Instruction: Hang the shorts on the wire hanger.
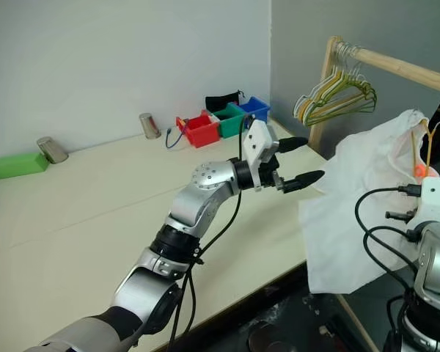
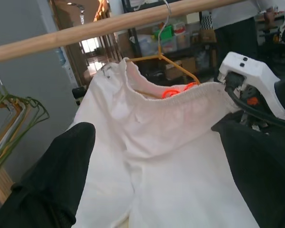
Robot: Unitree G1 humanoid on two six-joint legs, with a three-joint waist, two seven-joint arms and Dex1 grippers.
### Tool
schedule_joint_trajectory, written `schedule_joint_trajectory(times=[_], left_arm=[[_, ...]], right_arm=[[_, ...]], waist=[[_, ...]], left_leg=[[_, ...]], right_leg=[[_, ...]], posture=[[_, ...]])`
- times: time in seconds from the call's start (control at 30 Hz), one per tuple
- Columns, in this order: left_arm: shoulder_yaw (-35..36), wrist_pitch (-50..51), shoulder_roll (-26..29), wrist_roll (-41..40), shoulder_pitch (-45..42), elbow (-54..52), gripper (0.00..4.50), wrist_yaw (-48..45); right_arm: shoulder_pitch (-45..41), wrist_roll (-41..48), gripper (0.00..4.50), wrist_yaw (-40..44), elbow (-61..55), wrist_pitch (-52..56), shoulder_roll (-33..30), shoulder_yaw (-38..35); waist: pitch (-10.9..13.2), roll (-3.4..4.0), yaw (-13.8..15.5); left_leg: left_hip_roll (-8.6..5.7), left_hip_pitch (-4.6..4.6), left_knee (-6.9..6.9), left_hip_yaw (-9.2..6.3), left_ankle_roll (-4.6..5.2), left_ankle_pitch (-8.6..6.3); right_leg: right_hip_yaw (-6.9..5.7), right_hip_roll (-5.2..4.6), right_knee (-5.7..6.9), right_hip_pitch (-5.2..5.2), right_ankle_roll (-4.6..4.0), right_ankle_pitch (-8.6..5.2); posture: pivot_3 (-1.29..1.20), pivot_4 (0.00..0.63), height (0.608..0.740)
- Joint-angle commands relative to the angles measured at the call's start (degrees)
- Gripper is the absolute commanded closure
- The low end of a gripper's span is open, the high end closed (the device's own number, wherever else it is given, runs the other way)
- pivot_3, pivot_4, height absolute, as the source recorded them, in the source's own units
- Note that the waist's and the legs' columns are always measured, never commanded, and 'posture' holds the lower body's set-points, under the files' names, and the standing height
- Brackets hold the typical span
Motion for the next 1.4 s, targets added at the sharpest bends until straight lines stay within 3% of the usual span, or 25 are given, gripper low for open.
schedule_joint_trajectory(times=[0.03, 0.2, 0.67, 0.87, 1.2, 1.4], left_arm=[[0.2, -3.0, -1.5, 1.1, -2.9, 0.6, 0.03, 1.5], [-0.5, -3.8, -2.6, 2.2, -3.0, 0.7, 0.03, 1.8], [-0.2, -3.8, -3.0, 2.8, -3.8, 0.7, 0.03, 2.0], [-0.2, -4.5, -2.9, 3.2, -4.2, 1.4, 0.03, 2.1], [-0.2, -4.2, -2.3, 3.5, -3.3, 0.8, 0.03, 2.6], [0.0, -4.3, -1.9, 3.8, -3.0, 0.8, 0.0, 2.6]], right_arm=[[-2.6, 0.7, 4.5, -0.8, 3.5, -3.9, -2.5, -2.3], [-7.7, 1.1, 4.5, -1.4, 10.2, -3.1, -3.3, -8.2], [-12.2, 2.5, 4.5, -4.2, 17.0, -2.4, -7.5, -13.8], [-15.7, 2.2, 4.5, -6.1, 17.1, 2.2, -3.4, -18.1], [-15.1, 2.4, 4.5, -7.6, 15.4, 2.3, 0.1, -17.7], [-13.7, 2.9, 2.97, -7.5, 14.6, 1.8, -2.0, -14.3]], waist=[[0.0, 0.0, 0.0], [0.0, 0.01, 0.1], [0.0, 0.01, 0.4], [0.0, 0.01, 0.5], [0.0, 0.02, 0.7], [0.0, 0.02, 0.7]], left_leg=[[-0.01, 0.0, 0.0, 0.0, 0.01, -0.01], [-0.05, 0.03, 0.0, 0.09, 0.06, -0.04], [-0.05, 0.06, -0.01, 0.17, 0.08, -0.05], [-0.06, 0.06, -0.01, 0.22, 0.08, -0.05], [-0.06, 0.06, -0.01, 0.24, 0.07, -0.05], [-0.05, 0.06, -0.01, 0.24, 0.08, -0.05]], right_leg=[[0.0, 0.0, 0.0, 0.0, 0.01, -0.01], [0.1, -0.03, 0.01, 0.02, 0.02, -0.04], [0.17, -0.03, -0.01, 0.03, 0.02, -0.06], [0.2, -0.03, -0.02, 0.03, 0.02, -0.05], [0.23, -0.04, -0.02, 0.03, 0.02, -0.06], [0.23, -0.04, -0.02, 0.03, 0.02, -0.06]], posture=[[-0.45, 0.0, 0.74], [-0.44, 0.0, 0.74], [-0.44, 0.0, 0.74], [-0.44, 0.0, 0.74], [-0.42, 0.0, 0.74], [-0.41, 0.0, 0.74]])
